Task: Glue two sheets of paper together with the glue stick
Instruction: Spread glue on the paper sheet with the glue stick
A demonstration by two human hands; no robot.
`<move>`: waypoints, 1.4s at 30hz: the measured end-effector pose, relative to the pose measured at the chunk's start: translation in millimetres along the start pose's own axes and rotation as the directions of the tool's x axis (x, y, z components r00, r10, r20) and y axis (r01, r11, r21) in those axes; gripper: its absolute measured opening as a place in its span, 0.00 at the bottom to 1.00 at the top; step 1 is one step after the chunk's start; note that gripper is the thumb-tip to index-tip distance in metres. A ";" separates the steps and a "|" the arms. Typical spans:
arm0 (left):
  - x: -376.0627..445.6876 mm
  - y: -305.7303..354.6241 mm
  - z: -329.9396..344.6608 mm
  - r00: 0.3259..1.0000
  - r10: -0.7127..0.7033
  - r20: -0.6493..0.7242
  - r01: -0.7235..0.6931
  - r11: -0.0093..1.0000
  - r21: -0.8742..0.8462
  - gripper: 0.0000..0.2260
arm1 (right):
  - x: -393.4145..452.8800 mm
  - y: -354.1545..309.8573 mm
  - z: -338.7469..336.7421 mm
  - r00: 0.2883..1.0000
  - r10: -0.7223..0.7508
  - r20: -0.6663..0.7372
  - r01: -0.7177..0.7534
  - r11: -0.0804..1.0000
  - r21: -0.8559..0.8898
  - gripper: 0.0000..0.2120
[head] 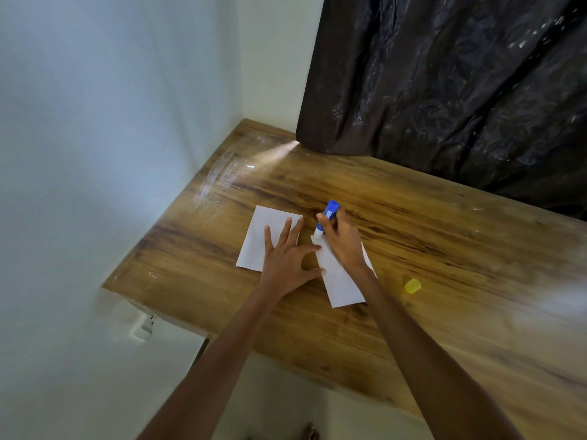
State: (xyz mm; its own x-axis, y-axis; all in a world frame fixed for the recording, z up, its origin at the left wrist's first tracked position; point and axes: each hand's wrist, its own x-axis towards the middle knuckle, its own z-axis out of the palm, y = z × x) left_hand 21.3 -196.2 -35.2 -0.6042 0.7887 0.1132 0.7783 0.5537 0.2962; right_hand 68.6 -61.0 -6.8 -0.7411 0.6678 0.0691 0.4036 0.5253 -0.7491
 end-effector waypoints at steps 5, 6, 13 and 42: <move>-0.8 -0.4 -1.0 1.000 -0.013 0.000 0.013 1.000 0.003 0.27 | 1.2 0.7 2.9 1.000 0.008 0.016 -0.007 0.999 -0.045 0.22; -0.5 -0.6 -1.1 1.000 -0.014 0.003 0.014 1.000 0.005 0.27 | 1.5 0.6 3.2 1.000 0.006 0.019 -0.005 0.998 -0.059 0.22; 1.2 -1.9 -1.0 1.000 -0.022 0.001 0.022 1.000 -0.010 0.27 | 1.9 7.2 -1.8 1.000 0.003 0.002 -0.003 0.994 -0.113 0.23; -4.7 3.2 -6.2 0.999 -0.044 0.005 0.044 0.983 -0.176 0.26 | 13.3 58.2 -64.4 0.943 0.196 -0.270 -0.123 0.957 0.263 0.17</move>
State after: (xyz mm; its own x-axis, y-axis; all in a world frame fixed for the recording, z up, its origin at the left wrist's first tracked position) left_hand 25.6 -199.8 -28.9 -0.6368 0.7651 0.0958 0.7090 0.5321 0.4628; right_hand 116.8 12.4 -7.0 -0.4749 0.8747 0.0966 0.3366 0.2820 -0.8984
